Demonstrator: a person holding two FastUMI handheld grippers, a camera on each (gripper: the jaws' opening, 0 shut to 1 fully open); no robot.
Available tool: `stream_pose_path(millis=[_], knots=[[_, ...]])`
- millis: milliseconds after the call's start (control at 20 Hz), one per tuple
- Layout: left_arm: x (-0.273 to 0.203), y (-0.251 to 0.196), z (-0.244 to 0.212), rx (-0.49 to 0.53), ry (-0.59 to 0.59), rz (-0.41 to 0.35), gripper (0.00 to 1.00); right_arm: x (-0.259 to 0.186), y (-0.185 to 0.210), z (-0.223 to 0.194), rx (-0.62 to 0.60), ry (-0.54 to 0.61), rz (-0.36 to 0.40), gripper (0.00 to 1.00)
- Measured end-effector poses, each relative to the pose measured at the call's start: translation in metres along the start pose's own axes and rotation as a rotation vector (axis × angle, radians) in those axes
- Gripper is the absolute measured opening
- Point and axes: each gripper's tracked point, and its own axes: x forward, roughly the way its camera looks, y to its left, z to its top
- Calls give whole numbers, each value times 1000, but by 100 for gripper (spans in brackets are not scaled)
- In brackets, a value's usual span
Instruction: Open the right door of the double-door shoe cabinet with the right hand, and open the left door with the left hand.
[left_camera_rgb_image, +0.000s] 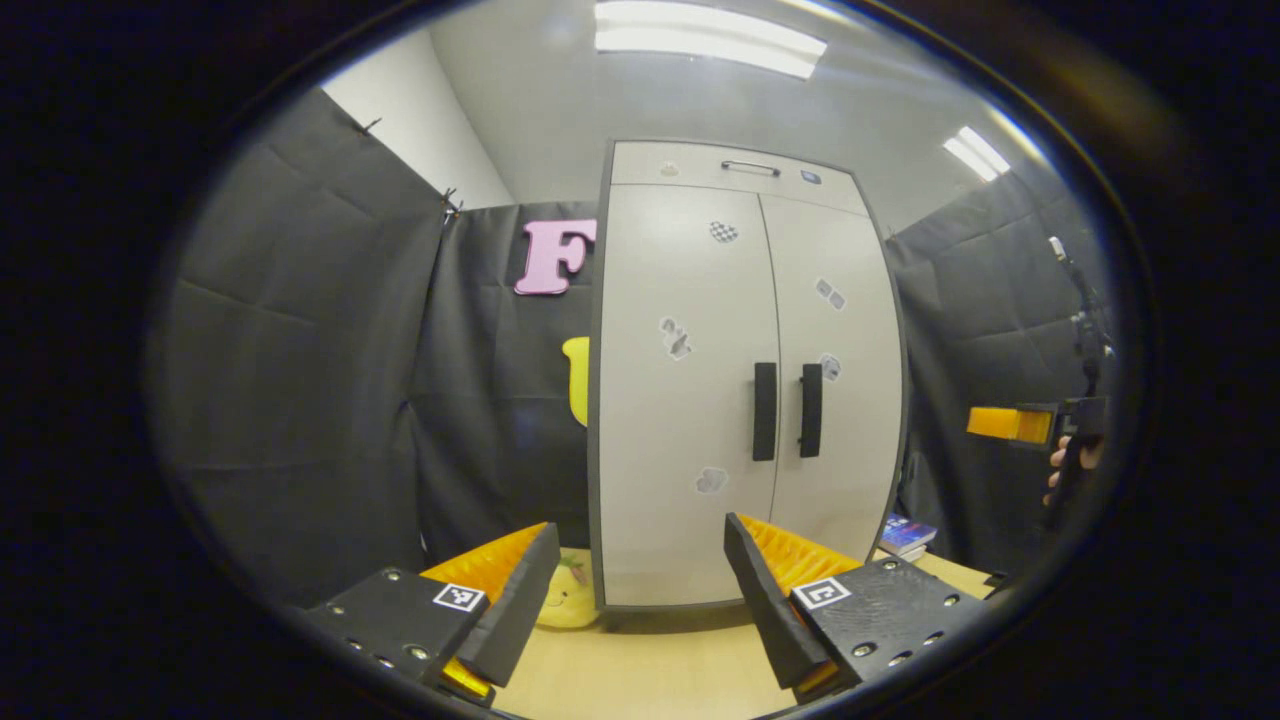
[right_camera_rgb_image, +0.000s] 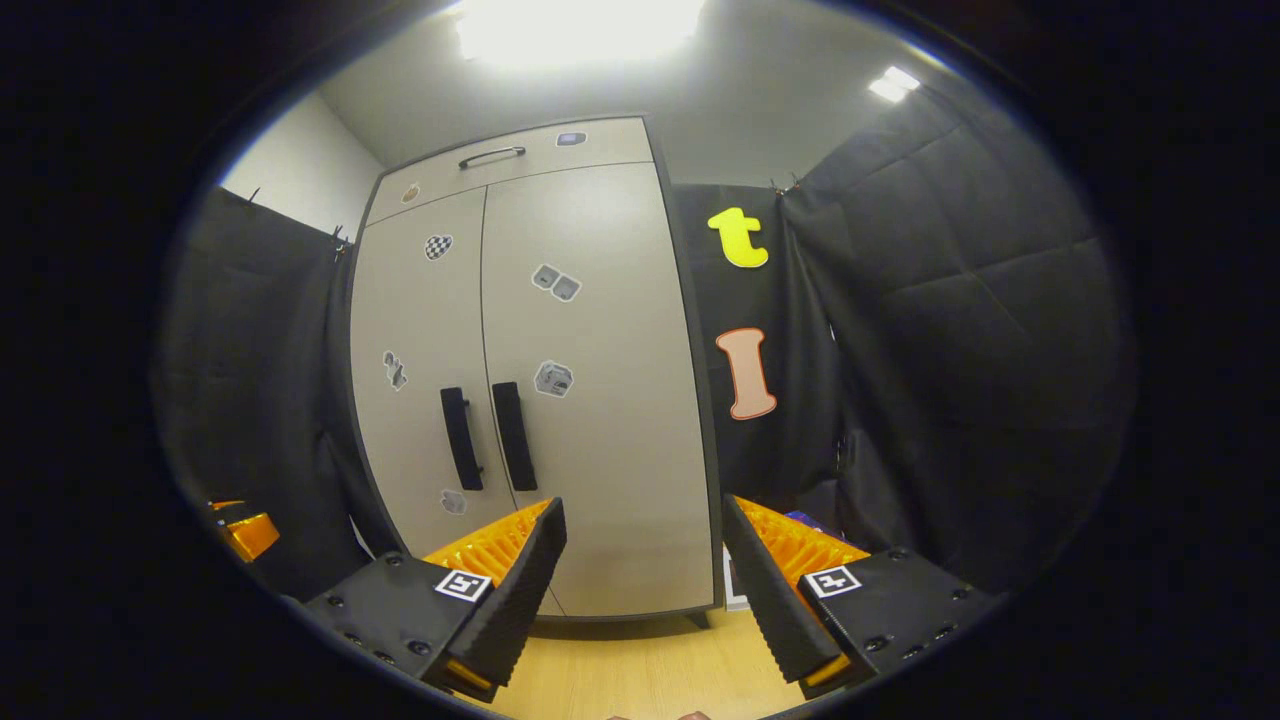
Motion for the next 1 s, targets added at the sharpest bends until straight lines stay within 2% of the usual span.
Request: stream_pose_path(millis=[350,700,1000], knots=[[-7,8,-22,-6,42,11,95,43,47,25,7,-5,81,98],[-15,48,-25,-39,21,102,95,92,111,62,-75,-57,164,98],[-16,80,-40,-48,42,167,95,132,140,60,-116,-54,172,98]])
